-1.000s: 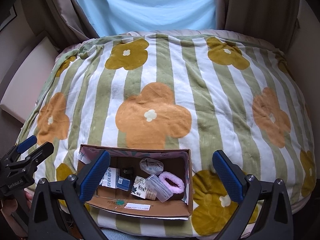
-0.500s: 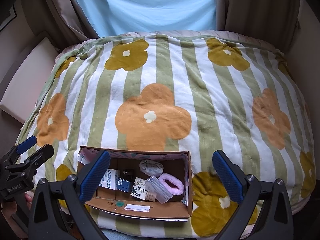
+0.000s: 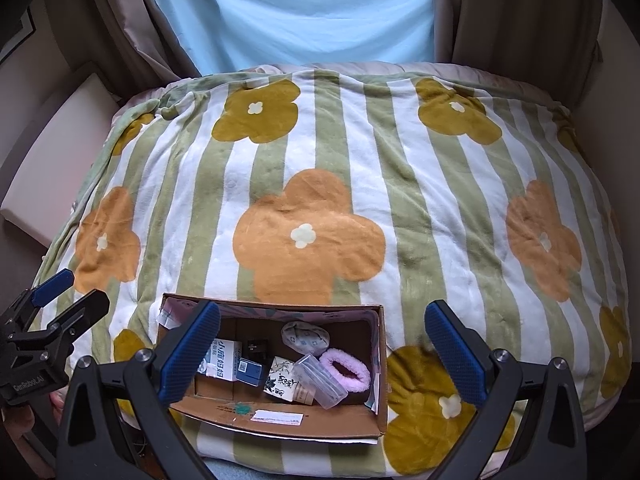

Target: Organize objects

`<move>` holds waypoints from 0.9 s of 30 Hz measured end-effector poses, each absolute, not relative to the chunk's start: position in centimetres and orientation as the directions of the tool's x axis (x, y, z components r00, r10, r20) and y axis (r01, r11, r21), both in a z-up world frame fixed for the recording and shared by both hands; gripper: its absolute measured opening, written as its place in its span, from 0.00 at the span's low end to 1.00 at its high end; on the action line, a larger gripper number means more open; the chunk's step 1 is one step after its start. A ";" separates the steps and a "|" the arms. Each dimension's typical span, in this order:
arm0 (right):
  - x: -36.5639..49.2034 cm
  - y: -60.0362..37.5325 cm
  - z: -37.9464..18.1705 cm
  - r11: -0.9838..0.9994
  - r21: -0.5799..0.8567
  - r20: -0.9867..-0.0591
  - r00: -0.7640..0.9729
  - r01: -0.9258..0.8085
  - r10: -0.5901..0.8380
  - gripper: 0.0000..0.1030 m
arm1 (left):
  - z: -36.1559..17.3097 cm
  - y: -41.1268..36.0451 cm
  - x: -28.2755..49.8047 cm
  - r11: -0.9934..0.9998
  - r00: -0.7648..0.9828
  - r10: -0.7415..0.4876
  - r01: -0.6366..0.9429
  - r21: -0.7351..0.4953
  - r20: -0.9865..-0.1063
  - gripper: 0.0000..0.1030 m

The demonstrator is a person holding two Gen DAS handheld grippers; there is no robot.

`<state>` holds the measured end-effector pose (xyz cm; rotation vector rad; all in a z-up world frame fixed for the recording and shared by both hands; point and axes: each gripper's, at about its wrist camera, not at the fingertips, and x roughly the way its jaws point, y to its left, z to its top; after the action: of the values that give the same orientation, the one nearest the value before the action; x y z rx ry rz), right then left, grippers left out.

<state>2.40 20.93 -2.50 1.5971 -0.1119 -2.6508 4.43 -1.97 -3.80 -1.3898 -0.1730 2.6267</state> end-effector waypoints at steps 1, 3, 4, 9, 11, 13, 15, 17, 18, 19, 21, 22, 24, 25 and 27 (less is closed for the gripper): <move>2.4 20.9 -2.5 -0.996 0.084 -0.880 -0.468 0.001 -0.075 0.99 | -3.8 -2.0 4.4 -0.980 -0.553 0.198 -0.094 -0.176 -0.809 1.00; 2.2 20.9 -2.4 -0.996 0.086 -0.880 -0.468 0.002 -0.076 0.99 | -3.7 -2.0 4.4 -0.980 -0.553 0.197 -0.091 -0.177 -0.809 1.00; 2.2 20.9 -2.4 -0.996 0.084 -0.880 -0.468 0.002 -0.075 0.99 | -3.7 -2.0 4.4 -0.980 -0.553 0.200 -0.092 -0.179 -0.809 1.00; 2.2 20.8 -2.3 -0.996 0.084 -0.880 -0.470 0.002 -0.075 0.99 | -3.7 -2.3 4.2 -0.980 -0.556 0.195 -0.079 -0.182 -0.808 1.00; 2.2 20.9 -2.3 -0.996 0.084 -0.880 -0.470 0.002 -0.075 0.99 | -3.7 -2.3 4.2 -0.980 -0.556 0.195 -0.079 -0.182 -0.808 1.00; 2.1 20.8 -2.2 -0.996 0.084 -0.880 -0.470 0.002 -0.075 0.99 | -3.7 -2.3 4.3 -0.983 -0.561 0.180 -0.071 -0.170 -0.808 1.00; 2.1 20.9 -2.2 -0.997 0.083 -0.879 -0.470 0.003 -0.075 0.99 | -3.5 -2.2 4.3 -0.985 -0.570 0.167 -0.068 -0.156 -0.805 1.00; 2.2 20.9 -2.3 -0.997 0.083 -0.879 -0.471 0.003 -0.075 0.99 | -3.4 -2.1 4.4 -0.987 -0.578 0.158 -0.069 -0.145 -0.801 1.00; 2.0 20.9 -2.1 -0.997 0.082 -0.878 -0.472 0.005 -0.075 0.99 | -3.3 -2.0 4.4 -0.987 -0.580 0.160 -0.070 -0.147 -0.799 1.00; 2.0 20.8 -2.1 -0.997 0.082 -0.878 -0.472 0.005 -0.075 0.99 | -3.2 -1.9 4.4 -0.988 -0.582 0.154 -0.064 -0.144 -0.798 1.00; 2.0 20.8 -2.1 -0.997 0.082 -0.878 -0.472 0.004 -0.074 0.99 | -3.1 -1.8 4.4 -0.993 -0.590 0.115 -0.038 -0.115 -0.799 1.00; 2.0 20.8 -2.1 -0.997 0.083 -0.878 -0.472 0.004 -0.075 0.99 | -3.0 -1.8 4.4 -0.995 -0.598 0.095 -0.031 -0.095 -0.796 1.00; 2.1 20.8 -2.1 -0.997 0.083 -0.878 -0.473 0.003 -0.075 0.99 | -2.7 -1.6 4.7 -0.997 -0.616 0.075 -0.039 -0.065 -0.784 1.00; 2.0 20.8 -2.1 -0.997 0.082 -0.878 -0.473 0.004 -0.074 0.99 | -2.6 -1.6 4.7 -0.998 -0.620 0.070 -0.041 -0.058 -0.781 1.00; 2.1 20.7 -2.1 -0.997 0.082 -0.878 -0.473 0.004 -0.074 0.99 | -2.5 -1.5 4.7 -0.997 -0.626 0.077 -0.046 -0.062 -0.776 1.00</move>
<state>2.09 20.75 -2.09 1.5885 -0.1058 -2.6559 4.75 -1.55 -2.48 -1.3255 -0.0554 2.7721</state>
